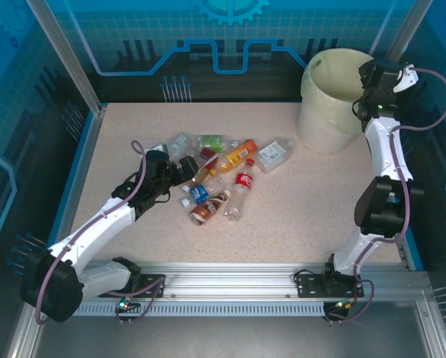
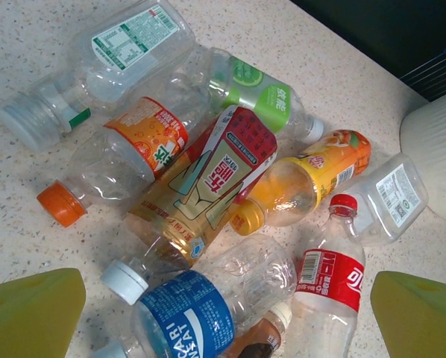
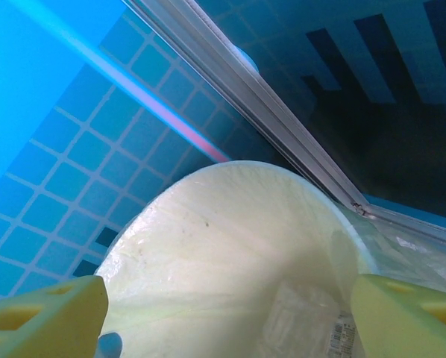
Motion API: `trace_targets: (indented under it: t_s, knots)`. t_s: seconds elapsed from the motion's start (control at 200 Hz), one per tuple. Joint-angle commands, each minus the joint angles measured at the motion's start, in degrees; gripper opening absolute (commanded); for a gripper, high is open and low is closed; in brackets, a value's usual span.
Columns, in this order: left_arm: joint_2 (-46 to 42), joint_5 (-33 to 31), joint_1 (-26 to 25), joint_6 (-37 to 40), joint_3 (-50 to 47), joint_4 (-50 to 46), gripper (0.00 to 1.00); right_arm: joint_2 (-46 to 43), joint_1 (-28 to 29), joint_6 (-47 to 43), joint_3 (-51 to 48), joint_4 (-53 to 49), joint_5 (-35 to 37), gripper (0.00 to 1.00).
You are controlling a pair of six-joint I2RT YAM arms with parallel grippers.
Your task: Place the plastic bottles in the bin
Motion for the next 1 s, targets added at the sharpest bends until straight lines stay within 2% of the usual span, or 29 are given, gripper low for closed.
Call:
trace_targets:
  t_s: [0.0, 0.325, 0.715, 0.805, 0.995]
  knots:
    - [-0.40, -1.44, 0.41, -1.84, 0.71, -1.60, 0.99, -1.21, 0.44, -1.03, -0.09, -3.39, -2.73, 0.86]
    - [-1.78, -1.32, 3.24, -4.72, -0.44, -2.94, 0.99, -6.88, 1.45, -4.01, -2.98, -2.20, -7.03, 0.88]
    - [-1.61, -0.68, 7.37, -5.60, 0.17, -6.62, 0.99, -18.78, 5.69, -10.02, -12.71, -2.98, -15.36, 0.95]
    - [-0.88, 0.16, 8.85, -5.37, 0.29, -6.79, 0.99, -21.66, 6.82, -11.86, -14.76, -5.01, -16.97, 1.00]
    - [3.70, 4.68, 12.63, -1.84, 3.32, -7.82, 0.99, -28.98, 9.43, -15.49, -22.57, -5.79, -19.07, 1.00]
